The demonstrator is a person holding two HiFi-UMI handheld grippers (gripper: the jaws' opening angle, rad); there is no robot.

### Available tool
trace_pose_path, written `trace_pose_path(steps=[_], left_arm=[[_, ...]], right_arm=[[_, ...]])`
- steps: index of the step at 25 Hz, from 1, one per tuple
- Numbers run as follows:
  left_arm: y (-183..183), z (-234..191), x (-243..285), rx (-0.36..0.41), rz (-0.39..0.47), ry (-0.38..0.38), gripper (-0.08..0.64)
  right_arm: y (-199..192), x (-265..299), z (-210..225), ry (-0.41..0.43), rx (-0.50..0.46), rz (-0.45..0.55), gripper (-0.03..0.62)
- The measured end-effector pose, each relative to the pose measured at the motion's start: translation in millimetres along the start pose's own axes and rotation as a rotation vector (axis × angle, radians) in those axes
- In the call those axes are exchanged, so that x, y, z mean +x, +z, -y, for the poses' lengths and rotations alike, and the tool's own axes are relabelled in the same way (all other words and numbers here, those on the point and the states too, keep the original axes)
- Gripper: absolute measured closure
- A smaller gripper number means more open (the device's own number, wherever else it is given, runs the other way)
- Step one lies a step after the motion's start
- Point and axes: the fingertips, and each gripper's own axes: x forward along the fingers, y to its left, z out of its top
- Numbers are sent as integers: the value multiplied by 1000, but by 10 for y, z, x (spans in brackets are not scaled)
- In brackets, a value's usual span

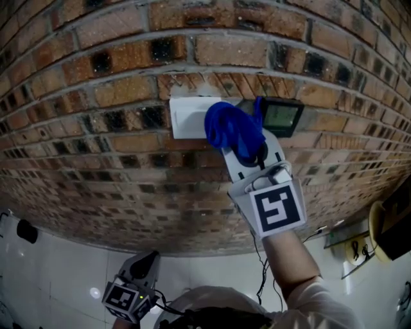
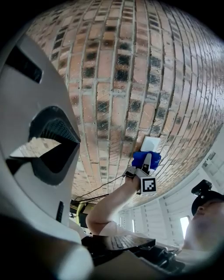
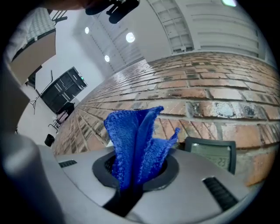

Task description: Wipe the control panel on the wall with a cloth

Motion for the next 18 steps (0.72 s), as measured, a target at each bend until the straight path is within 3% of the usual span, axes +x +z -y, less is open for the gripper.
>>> trace_pose_path(steps=[9,14,18], left_arm=[[-5,19,23,-7,-9,-8,559],[8,124,139,2,-18,-44,559],[42,263,256,26,-17,-76,559]], right_arm=[[157,-274,73,-15,78,53,503],[185,-754,549,-112,-30,45,503],[121,-1001,1087,-234,-52,24,503]])
